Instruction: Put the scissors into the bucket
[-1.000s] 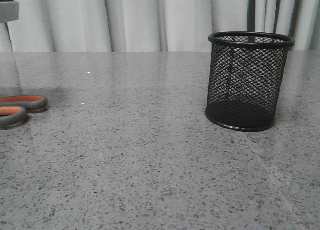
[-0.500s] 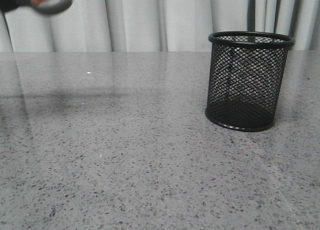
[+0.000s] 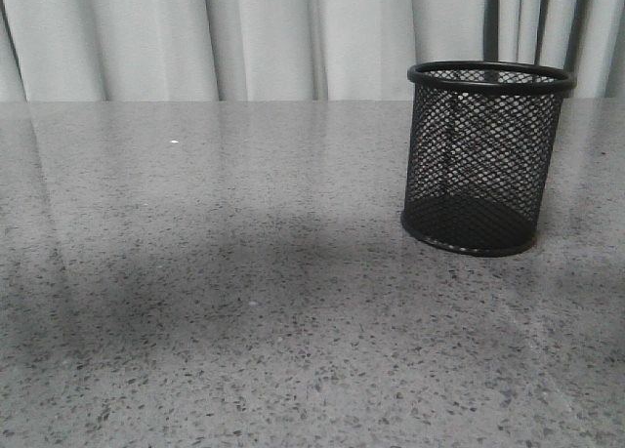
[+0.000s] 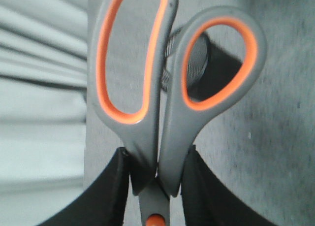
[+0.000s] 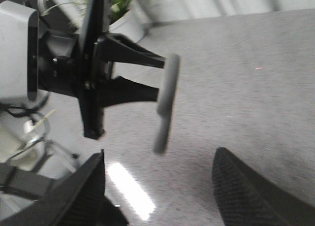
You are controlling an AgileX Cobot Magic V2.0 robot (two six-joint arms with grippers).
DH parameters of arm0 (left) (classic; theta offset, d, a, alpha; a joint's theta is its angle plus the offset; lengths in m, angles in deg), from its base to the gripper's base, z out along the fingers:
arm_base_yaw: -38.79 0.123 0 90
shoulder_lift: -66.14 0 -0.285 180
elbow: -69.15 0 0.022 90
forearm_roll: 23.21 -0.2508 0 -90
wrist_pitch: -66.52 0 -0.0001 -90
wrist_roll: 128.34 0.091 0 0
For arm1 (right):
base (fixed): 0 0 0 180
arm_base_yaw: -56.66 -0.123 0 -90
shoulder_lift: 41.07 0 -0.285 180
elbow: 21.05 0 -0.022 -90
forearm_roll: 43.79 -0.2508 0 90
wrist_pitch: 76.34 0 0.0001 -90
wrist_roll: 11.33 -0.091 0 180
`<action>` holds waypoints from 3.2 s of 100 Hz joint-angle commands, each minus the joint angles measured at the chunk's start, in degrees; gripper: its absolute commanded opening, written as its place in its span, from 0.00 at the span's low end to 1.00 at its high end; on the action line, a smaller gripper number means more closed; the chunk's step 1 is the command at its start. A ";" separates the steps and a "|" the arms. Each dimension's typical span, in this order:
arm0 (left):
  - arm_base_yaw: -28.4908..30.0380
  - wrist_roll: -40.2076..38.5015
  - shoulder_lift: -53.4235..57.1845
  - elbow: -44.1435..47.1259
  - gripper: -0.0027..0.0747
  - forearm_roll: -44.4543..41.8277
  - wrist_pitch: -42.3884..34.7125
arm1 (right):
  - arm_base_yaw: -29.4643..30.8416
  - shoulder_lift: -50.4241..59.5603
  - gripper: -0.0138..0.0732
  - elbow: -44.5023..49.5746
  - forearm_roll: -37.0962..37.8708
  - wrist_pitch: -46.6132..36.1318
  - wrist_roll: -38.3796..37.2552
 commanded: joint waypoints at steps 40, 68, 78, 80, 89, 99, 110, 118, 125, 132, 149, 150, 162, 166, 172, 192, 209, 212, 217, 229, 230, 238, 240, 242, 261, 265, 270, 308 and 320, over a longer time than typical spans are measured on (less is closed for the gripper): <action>-4.11 -0.58 1.51 -1.84 0.02 8.15 -8.76 | -5.93 -11.64 0.64 -7.47 -9.35 -4.13 6.14; -4.11 -0.58 1.77 -1.84 0.02 10.08 -9.62 | -11.24 -16.77 0.07 -7.73 -13.96 -7.54 8.52; -4.11 -0.58 3.18 -1.84 0.04 12.96 -10.46 | -11.41 -17.46 0.09 -8.69 -14.15 -8.73 9.24; -4.11 -0.58 3.60 -1.84 0.05 13.41 -10.76 | -11.41 -17.46 0.09 -9.13 -14.15 -9.24 9.42; -4.11 -0.58 5.80 -1.84 0.19 14.43 -11.28 | -11.41 -17.46 0.09 -11.27 -12.71 -11.23 9.70; -4.11 -0.58 8.86 -1.84 0.42 14.43 -11.28 | -11.18 -17.70 0.09 -14.96 -9.89 -11.61 9.70; -4.11 -0.58 12.36 -1.84 0.49 14.97 -11.28 | -11.18 -18.98 0.09 -18.49 -7.55 -11.39 9.48; -4.11 -0.58 15.84 -1.84 0.46 17.72 -11.28 | -10.72 -20.08 0.09 -20.81 -5.27 -10.27 8.45; -4.11 -0.58 18.88 -1.84 0.38 20.59 -11.28 | -9.38 -21.17 0.09 -22.85 -0.97 -7.97 5.38; -4.11 -0.58 22.24 -1.84 0.26 23.34 -11.28 | -6.96 -22.24 0.09 -25.68 4.77 -3.16 2.23; -4.00 -3.95 29.80 -1.84 0.01 25.68 -10.71 | 1.97 -23.68 0.09 -37.18 19.12 12.82 -8.90; -4.00 -4.40 30.32 -1.84 0.01 25.42 -10.71 | 2.27 -23.98 0.09 -38.32 20.26 14.14 -9.34; -4.00 -12.78 33.41 -1.84 0.01 24.34 -9.44 | 5.08 -26.39 0.09 -48.58 31.24 26.21 -16.72; -4.00 -14.43 33.96 -1.84 0.01 24.34 -8.18 | 5.07 -27.60 0.09 -51.43 35.19 30.29 -19.06; -4.00 -15.25 34.58 -1.84 0.01 24.34 -5.99 | 4.96 -28.29 0.09 -54.59 41.51 30.42 -23.09; -4.00 -15.41 35.30 -1.62 0.01 24.14 0.71 | 4.96 -28.59 0.09 -55.26 46.00 30.42 -24.51; -4.00 -19.83 36.72 -1.38 0.01 24.14 1.40 | 4.96 -27.37 0.09 -49.34 49.95 30.42 -25.58; -4.00 -20.30 37.30 -1.24 0.01 24.14 1.40 | 4.96 -26.98 0.09 -47.91 50.97 30.42 -25.58; -4.00 -20.69 38.43 -0.72 0.01 24.00 1.40 | 4.96 -26.23 0.09 -45.23 52.32 30.42 -25.58; -4.00 -21.56 41.81 1.03 0.01 21.80 1.40 | 4.96 -25.71 0.09 -39.23 53.27 30.42 -25.58; -4.00 -21.56 42.25 1.26 0.01 21.43 1.40 | 4.96 -25.71 0.09 -38.65 53.27 30.42 -25.58; -4.00 -21.56 44.54 2.75 0.01 19.41 1.26 | 4.96 -26.49 0.09 -36.08 53.27 30.42 -25.58; -4.00 -21.56 45.09 3.12 0.01 18.70 1.17 | 4.96 -26.68 0.09 -35.62 53.27 30.42 -25.58; -4.00 -21.56 45.63 3.48 0.01 17.99 1.17 | 4.96 -27.09 0.09 -35.33 53.44 30.42 -25.58; -4.00 -21.56 47.78 6.14 0.01 15.58 1.30 | 4.96 -31.02 0.09 -34.92 53.87 30.29 -25.58; -4.00 -21.56 47.83 6.68 0.01 15.58 1.30 | 4.96 -32.05 0.09 -34.92 53.87 30.09 -25.58; -4.00 -21.56 47.83 7.11 0.01 15.58 1.30 | 4.96 -33.31 0.09 -34.92 53.87 29.65 -25.58; -4.00 -21.56 47.83 8.46 0.01 15.14 1.19 | 4.52 -37.68 0.19 -34.92 53.65 25.74 -25.58; -4.00 -21.60 47.83 8.46 0.01 15.14 1.19 | 4.52 -37.68 0.46 -36.34 53.65 25.66 -25.58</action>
